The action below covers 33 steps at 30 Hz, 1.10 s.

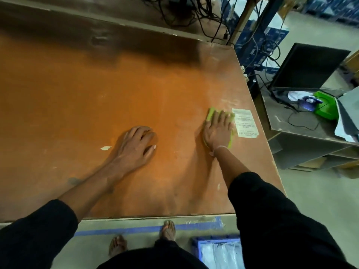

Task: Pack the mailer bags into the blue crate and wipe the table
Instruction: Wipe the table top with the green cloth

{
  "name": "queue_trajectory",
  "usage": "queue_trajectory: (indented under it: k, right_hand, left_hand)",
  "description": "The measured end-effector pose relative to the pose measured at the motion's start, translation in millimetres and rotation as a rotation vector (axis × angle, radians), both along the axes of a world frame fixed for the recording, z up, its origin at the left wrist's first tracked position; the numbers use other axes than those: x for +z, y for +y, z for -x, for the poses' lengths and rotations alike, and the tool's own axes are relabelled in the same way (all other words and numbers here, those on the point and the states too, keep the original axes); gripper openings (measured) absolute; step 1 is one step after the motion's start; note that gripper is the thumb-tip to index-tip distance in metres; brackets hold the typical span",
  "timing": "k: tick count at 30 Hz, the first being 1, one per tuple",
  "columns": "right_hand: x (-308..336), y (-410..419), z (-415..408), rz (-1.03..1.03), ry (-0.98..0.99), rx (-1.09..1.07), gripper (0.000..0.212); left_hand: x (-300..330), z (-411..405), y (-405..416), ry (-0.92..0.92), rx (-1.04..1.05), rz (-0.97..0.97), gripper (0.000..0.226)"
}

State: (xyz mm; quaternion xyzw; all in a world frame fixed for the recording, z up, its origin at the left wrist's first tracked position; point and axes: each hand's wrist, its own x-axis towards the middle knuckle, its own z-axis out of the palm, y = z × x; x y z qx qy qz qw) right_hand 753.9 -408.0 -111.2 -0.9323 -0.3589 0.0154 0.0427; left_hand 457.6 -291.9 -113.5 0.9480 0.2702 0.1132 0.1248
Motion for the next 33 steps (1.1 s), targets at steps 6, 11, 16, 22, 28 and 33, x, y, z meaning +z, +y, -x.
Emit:
queue_trajectory:
  k: [6, 11, 16, 22, 28, 33]
  right_hand:
    - [-2, 13, -17, -0.035, 0.006, 0.429, 0.063]
    - [-1, 47, -2, -0.029, 0.011, 0.375, 0.067]
    - [-3, 59, -41, -0.04, -0.019, 0.559, 0.064]
    - [-3, 97, -22, -0.003, 0.003, 0.581, 0.063]
    - [0, 107, -73, 0.017, -0.028, 0.185, 0.069]
    - [-1, 119, -57, -0.01, 0.011, 0.746, 0.061]
  left_hand:
    - [2, -9, 32, -0.012, 0.02, -0.042, 0.055]
    - [2, -12, 65, 0.052, 0.156, -0.048, 0.063]
    - [-3, -13, 69, 0.064, 0.205, -0.054, 0.059]
    - [-2, -15, 67, 0.062, 0.207, -0.059, 0.059]
    - [-3, -15, 67, 0.039, 0.206, -0.062, 0.061]
    - [-6, -16, 69, 0.025, 0.215, -0.087, 0.059]
